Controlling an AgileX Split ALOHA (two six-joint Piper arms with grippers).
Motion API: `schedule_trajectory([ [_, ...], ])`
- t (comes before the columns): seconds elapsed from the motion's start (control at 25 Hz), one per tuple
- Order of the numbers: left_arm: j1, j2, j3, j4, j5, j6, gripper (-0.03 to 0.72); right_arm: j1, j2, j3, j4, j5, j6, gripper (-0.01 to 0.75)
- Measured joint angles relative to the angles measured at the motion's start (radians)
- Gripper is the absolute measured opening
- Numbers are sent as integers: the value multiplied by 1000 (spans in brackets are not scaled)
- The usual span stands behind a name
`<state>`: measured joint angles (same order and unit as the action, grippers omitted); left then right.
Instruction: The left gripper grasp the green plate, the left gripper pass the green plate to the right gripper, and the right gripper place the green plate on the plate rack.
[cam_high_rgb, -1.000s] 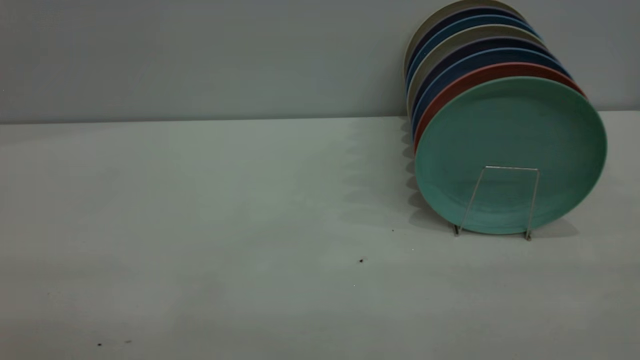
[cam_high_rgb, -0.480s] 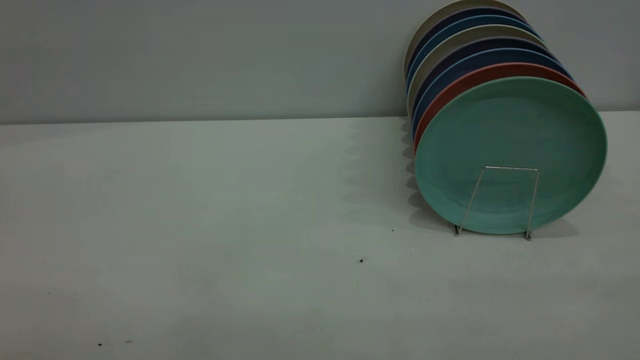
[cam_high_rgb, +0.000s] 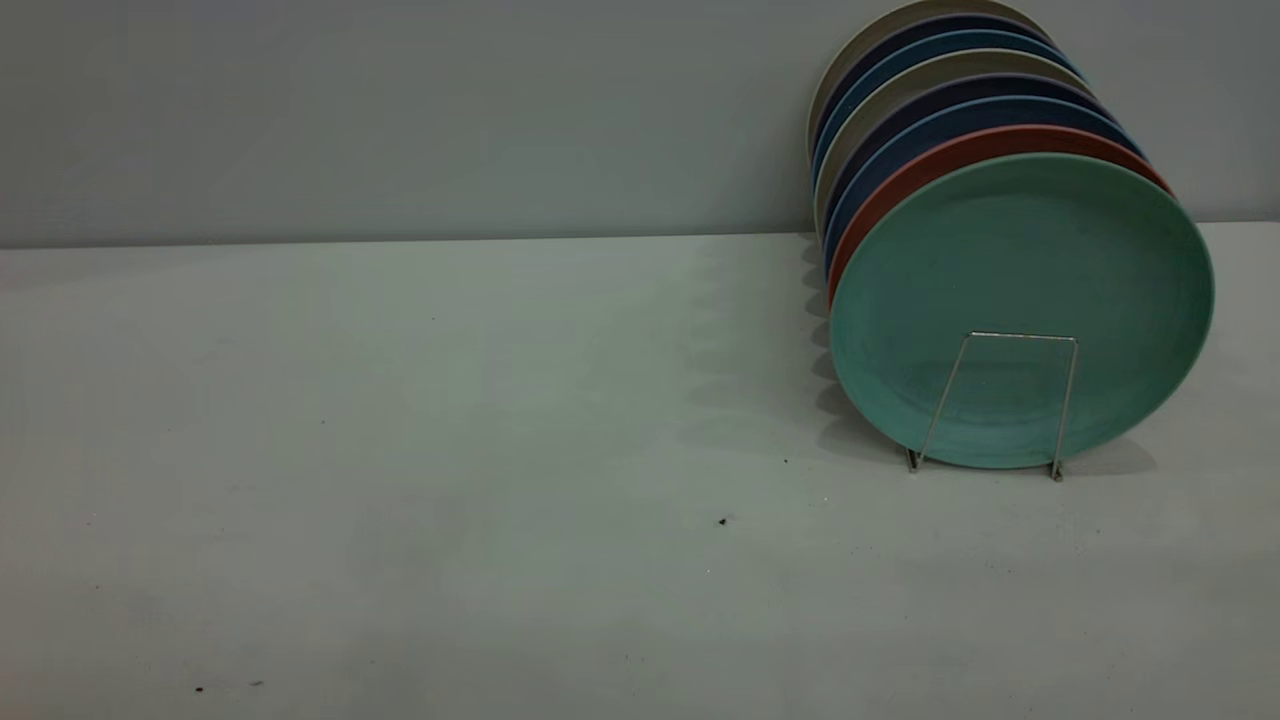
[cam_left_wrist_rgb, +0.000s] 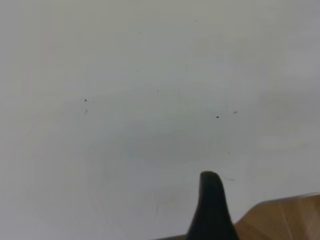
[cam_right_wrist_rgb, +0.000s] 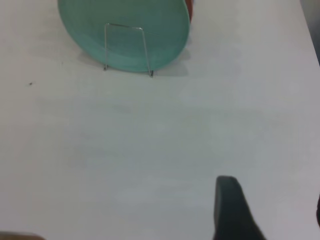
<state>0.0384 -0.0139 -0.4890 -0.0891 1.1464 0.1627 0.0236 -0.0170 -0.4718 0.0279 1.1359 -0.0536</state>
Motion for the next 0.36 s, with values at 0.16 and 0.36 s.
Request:
schedule_trajectory([
  [0.16,0,0,0,0,0,0,590,4,0,0,3,0,0,418],
  [0.36,0,0,0,0,0,0,590,6,0,0,4,0,0,418],
])
